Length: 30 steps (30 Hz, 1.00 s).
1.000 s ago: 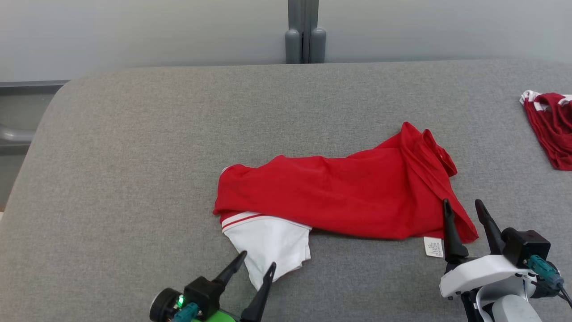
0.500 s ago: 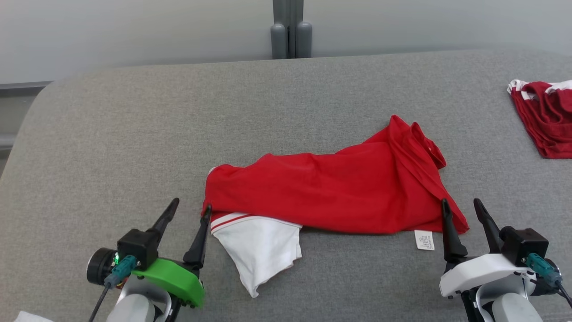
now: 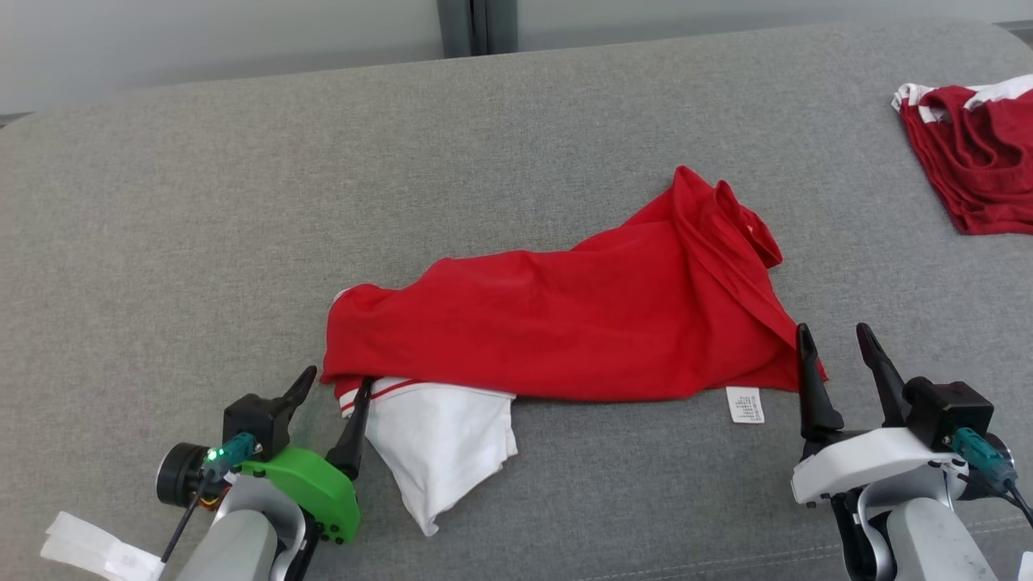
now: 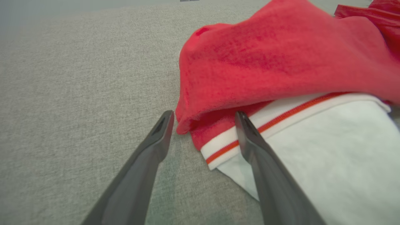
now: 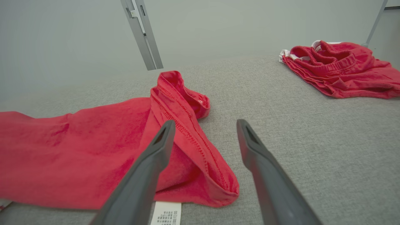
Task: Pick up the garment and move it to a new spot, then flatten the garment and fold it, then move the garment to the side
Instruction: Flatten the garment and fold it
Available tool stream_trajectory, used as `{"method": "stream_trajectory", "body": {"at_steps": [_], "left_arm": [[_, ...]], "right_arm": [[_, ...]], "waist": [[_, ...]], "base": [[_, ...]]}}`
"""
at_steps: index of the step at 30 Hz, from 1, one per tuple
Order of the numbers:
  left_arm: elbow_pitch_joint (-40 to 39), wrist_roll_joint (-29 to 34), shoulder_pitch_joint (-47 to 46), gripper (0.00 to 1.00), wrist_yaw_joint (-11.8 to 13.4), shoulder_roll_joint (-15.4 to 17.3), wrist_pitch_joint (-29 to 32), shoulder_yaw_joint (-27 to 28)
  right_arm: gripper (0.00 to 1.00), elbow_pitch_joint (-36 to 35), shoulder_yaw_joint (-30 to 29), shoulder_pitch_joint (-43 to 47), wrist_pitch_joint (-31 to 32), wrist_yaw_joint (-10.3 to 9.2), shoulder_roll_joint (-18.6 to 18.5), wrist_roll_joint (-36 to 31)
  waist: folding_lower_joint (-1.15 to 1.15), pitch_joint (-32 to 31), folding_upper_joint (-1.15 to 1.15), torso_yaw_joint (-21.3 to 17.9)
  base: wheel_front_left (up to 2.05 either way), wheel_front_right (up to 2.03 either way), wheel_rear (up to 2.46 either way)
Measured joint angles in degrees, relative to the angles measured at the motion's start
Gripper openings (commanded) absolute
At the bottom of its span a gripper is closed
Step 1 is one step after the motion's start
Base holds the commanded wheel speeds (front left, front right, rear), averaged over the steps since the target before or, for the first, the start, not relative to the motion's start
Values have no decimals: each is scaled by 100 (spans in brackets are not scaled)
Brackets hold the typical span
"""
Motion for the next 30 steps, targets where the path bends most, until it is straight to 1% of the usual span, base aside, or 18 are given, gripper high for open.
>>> {"method": "stream_trajectory", "body": {"at_steps": [3,4,5,6,10,13,17,22,25,28,30], "left_arm": [[118,-113,-122,100,0,21,0,-111],[170,-180,-156,87,0,26,0,-157],[227,-259,-186,41,0,31,0,-204],[272,-293,-213,0,0,45,0,-253],[272,-430,-389,0,-8,59,0,-288],[167,-450,-465,0,-9,118,0,-193],[-180,-403,-543,0,-9,193,0,-47],[-714,-197,-622,0,-11,354,0,124],[-976,-111,-531,0,-11,402,0,82],[-1281,-71,-236,0,-11,464,1,23],[-1496,-79,25,0,-10,514,118,-29]], "right_arm": [[100,-26,-15,-19,0,0,7,-13],[100,-27,-16,-19,0,0,13,-27],[100,-27,-16,-23,0,0,14,-46],[100,-30,-16,-34,0,0,18,-49],[100,-43,-44,-47,0,0,23,-60],[100,-49,-78,-45,0,0,25,-77],[100,-47,-109,-34,0,0,34,-79],[100,-25,-127,14,0,0,43,-57],[100,1,-135,106,0,0,49,-33],[100,20,-156,202,0,0,56,13],[100,30,-170,257,0,0,60,37]], "waist": [[0,80,0,-66],[0,103,0,-86],[0,122,0,-104],[0,136,0,-121],[0,157,0,-147],[0,133,0,-132],[0,62,0,-92],[0,-88,0,-23],[0,-204,0,18],[0,-326,0,62],[0,-397,0,97]], "base": [[0,0,0],[0,0,0],[0,0,0],[0,0,0],[0,0,0],[0,0,0],[0,0,0],[0,0,0],[0,0,0],[0,0,0],[0,0,0]]}}
